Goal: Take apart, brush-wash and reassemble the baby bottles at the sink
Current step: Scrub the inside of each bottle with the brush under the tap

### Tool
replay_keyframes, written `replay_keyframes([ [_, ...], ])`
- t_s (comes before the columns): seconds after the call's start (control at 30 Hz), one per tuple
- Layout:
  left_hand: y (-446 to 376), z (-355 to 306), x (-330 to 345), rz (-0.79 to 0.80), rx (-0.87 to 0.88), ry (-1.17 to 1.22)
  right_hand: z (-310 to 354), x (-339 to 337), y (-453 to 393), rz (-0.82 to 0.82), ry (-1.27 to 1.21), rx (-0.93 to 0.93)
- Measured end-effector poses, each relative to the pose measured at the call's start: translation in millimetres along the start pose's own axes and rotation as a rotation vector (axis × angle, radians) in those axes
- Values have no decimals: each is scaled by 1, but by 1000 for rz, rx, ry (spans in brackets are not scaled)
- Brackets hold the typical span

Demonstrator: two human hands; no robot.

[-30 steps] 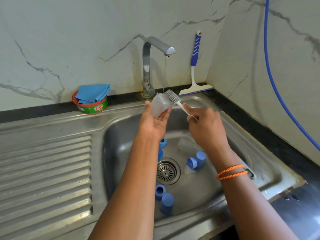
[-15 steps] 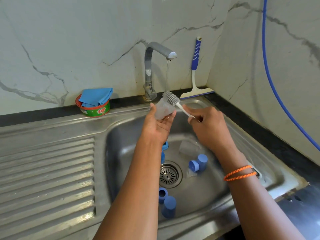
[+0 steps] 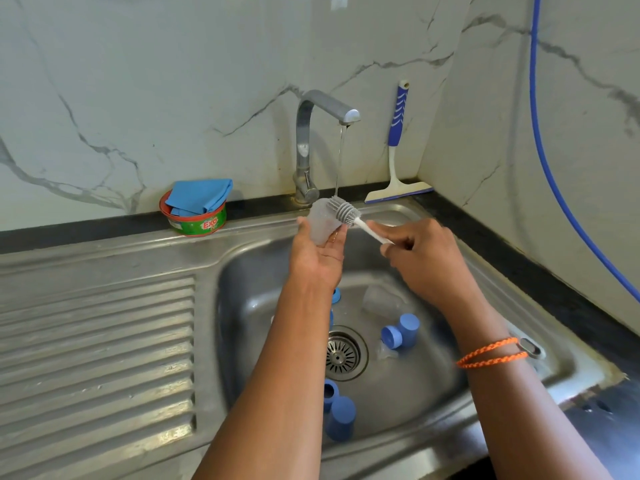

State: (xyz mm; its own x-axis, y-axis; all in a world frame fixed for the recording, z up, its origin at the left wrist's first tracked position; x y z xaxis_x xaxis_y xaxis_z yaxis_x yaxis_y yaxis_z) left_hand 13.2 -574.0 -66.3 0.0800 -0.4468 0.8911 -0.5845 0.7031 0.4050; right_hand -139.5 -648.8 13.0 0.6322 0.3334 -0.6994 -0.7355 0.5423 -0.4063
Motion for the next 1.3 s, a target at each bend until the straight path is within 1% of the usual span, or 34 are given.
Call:
replay_keyframes([
  [0.1,1,0,1,38,-13,-2,-2,-4,1,-79,70,27],
  [0.17,2,4,4,77,-45,-42,2,-3,1,-116,73,3],
  [0.27,3,7,5,72,-46,-52,7,2,-1,-73,4,-49],
  [0.37,0,0,2,45,-11,7,0,0,-1,-8,-2,-12],
  [0.47,-1,-4,1,67,-18,41,-5,-5,1,-71,50,44],
  [0.53,-2,1,2,83,-61,11,1,-3,1,-121,60,23],
  [0.6,-3,7,2,97,-93,-4,8,0,1,-134,60,-14],
  [0.67,-5,6,3,128,-80,-9,8,0,1,-98,40,-24],
  [0.77,-10,-5,3,159,-21,-49,-1,-3,1,-18,59,19],
  [0.83,-10,-8,5,194,-7,-112,-7,-2,0,-16,115,48],
  [0.9,-8,-6,7,197,-15,-243,-8,3,0,-42,157,57],
  [1.03,-2,11,10,133,-116,-480,0,9,-2,-117,162,39],
  [1.13,-3,20,11,169,-144,-560,7,7,-2,-149,147,16],
  [1.2,-6,14,11,144,-73,-522,6,5,-2,-98,101,-13],
  [1.3,-10,-1,7,41,55,-409,-5,-3,-1,45,41,18],
])
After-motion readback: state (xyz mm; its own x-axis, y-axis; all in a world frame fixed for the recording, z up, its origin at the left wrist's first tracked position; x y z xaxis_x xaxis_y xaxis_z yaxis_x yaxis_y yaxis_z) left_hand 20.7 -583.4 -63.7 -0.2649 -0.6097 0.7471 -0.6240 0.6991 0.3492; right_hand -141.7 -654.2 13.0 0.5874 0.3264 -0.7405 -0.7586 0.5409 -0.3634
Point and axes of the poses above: each hand's wrist, its own y-axis away from the middle knuckle, its own x-axis out of the palm, z = x × y, the point moved 6 cm from there along -y, towards the middle knuckle, and after that the axes turned 8 degrees about -x, right-handed, at the moved point
